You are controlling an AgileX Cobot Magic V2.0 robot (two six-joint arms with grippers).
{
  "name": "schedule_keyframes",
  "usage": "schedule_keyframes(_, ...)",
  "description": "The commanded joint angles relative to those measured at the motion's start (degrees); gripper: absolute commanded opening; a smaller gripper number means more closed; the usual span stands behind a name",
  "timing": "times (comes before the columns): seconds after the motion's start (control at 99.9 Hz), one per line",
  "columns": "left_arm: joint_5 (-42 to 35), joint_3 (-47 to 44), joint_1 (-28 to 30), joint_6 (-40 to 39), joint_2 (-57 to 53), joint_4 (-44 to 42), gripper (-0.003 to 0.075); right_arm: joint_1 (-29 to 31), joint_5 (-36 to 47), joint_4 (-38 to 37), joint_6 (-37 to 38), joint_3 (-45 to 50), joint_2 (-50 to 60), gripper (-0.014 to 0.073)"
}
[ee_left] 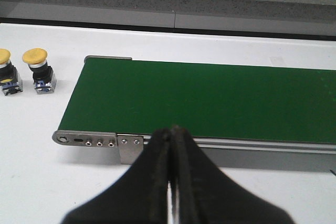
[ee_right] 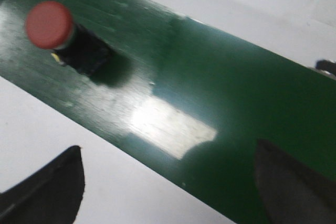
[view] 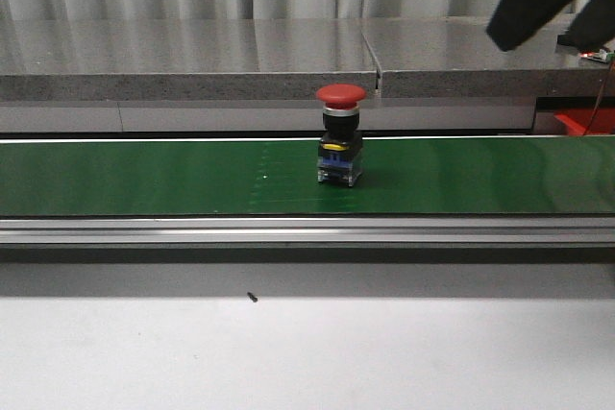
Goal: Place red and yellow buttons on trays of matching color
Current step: 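Raise the right gripper back over the belt end, then lower the right gripper onto the arriving red button and grasp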
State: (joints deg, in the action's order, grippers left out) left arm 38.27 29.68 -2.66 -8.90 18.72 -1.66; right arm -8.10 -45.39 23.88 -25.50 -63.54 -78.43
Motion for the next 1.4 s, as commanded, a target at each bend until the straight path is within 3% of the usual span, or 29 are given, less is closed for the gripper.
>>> schedule_keyframes(0.0,-4.49,1.50,-0.44,-0.08,0.49,0.32,-0.0020,-3.27,4.80,1.67,-0.66,-1.33,1.14,0.0647)
schedule_keyframes(0.31,-4.49,1.50,-0.44,-0.08,0.49,0.32,-0.0020,-10.46,6.31,1.67,-0.18,-5.43,-6.09,0.0647)
schedule_keyframes(0.851,-4.49,1.50,-0.44,-0.08,0.49,0.32,-0.0020,-10.96,7.78,-0.37,0.07,-13.06,-17.69,0.0638)
schedule_keyframes(0.951,-4.49,1.50,-0.44,-0.08,0.49,0.32,-0.0020,-10.96,6.93,-1.32,1.10,-13.06,-18.21,0.0549)
schedule_keyframes(1.141,-4.49,1.50,-0.44,-0.08,0.49,0.32,-0.0020,-10.91,4.96,-3.88,3.25,-13.08,-18.21,0.0190)
schedule_keyframes(1.191,-4.49,1.50,-0.44,-0.08,0.49,0.32,-0.0020,-10.84,4.34,-3.96,3.25,-13.12,-18.21,0.0128)
schedule_keyframes(1.391,-4.49,1.50,-0.44,-0.08,0.49,0.32,-0.0020,-7.78,-0.63,-4.01,3.38,-16.09,-17.40,0.0102)
